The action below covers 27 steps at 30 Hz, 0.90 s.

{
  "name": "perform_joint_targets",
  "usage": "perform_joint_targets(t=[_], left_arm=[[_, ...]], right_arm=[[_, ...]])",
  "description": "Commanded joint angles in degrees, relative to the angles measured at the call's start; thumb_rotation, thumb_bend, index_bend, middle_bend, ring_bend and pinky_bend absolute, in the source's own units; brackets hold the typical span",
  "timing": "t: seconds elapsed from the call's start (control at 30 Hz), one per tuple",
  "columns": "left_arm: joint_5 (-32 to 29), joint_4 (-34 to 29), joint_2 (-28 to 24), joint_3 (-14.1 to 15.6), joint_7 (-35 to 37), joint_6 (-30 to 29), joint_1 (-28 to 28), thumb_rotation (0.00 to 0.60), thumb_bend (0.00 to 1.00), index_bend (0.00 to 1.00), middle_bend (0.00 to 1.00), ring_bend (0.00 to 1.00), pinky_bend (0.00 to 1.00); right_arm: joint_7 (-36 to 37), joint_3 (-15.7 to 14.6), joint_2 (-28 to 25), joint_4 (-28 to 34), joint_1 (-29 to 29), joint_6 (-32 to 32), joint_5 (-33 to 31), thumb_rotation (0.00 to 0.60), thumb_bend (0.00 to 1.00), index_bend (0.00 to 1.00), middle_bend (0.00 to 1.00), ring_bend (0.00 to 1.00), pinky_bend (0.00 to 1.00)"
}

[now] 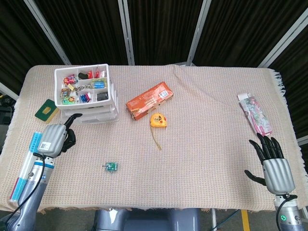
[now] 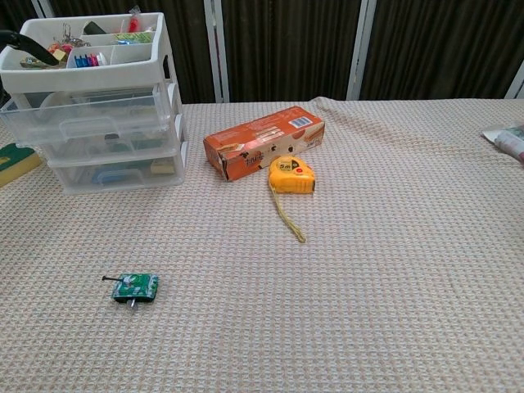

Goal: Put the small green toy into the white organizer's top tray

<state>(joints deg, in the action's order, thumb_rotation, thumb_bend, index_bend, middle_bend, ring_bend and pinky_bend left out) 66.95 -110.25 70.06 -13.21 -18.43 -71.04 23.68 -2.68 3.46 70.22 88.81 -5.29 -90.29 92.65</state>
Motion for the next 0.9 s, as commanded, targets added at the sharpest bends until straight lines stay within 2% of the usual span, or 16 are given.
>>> perform_joint_targets(t=[0.03, 0.13, 0.23, 0.53, 0.73, 0.9], left_arm=[[-9.1, -2.6, -2.5, -1.6, -6.8, 1.6, 2.5, 0.600, 0.94, 0.24, 0.96, 0.89, 0.76], [-16.8, -2.4, -2.8, -2.7, -10.4, 3.5, 4.7, 0.600, 0.95, 0.24, 0.96, 0.89, 0.76], [-21.8, -1.3, -2.2, -3.3, -13.2, 3.5, 6.7, 0.600, 0.95, 0.23, 0.96, 0.89, 0.76], [-29.5, 2.1, 0.0, -2.8, -16.1, 3.7, 9.6, 0.600, 0.95, 0.24, 0.96, 0.89, 0.76], [-33.1, 2.4, 0.1, -2.2, -15.7, 5.1, 10.5, 0.600, 0.95, 0.42, 0.97, 0.89, 0.76], [-31.8, 0.5, -1.2, -2.1, -13.7, 5.0, 10.2, 0.600, 0.95, 0.50, 0.97, 0.89, 0.76]], right_arm=[[0.0, 0.0, 0.0, 0.0, 0.0, 0.0, 0.0, 0.600, 0.01, 0.14, 0.00, 0.00, 0.00], [0.1, 0.0, -0.1, 0.0, 0.0, 0.0, -0.1, 0.600, 0.01, 0.14, 0.00, 0.00, 0.00], [0.1, 0.0, -0.1, 0.0, 0.0, 0.1, -0.1, 0.600, 0.01, 0.14, 0.00, 0.00, 0.00], [0.1, 0.0, -0.1, 0.1, 0.0, 0.2, -0.1, 0.600, 0.01, 0.14, 0.00, 0.00, 0.00], [0.1, 0.0, -0.2, 0.1, 0.0, 0.2, -0.2, 0.600, 0.01, 0.14, 0.00, 0.00, 0.00], [0.1, 0.0, -0.1, 0.2, 0.0, 0.2, -0.2, 0.600, 0.01, 0.14, 0.00, 0.00, 0.00]])
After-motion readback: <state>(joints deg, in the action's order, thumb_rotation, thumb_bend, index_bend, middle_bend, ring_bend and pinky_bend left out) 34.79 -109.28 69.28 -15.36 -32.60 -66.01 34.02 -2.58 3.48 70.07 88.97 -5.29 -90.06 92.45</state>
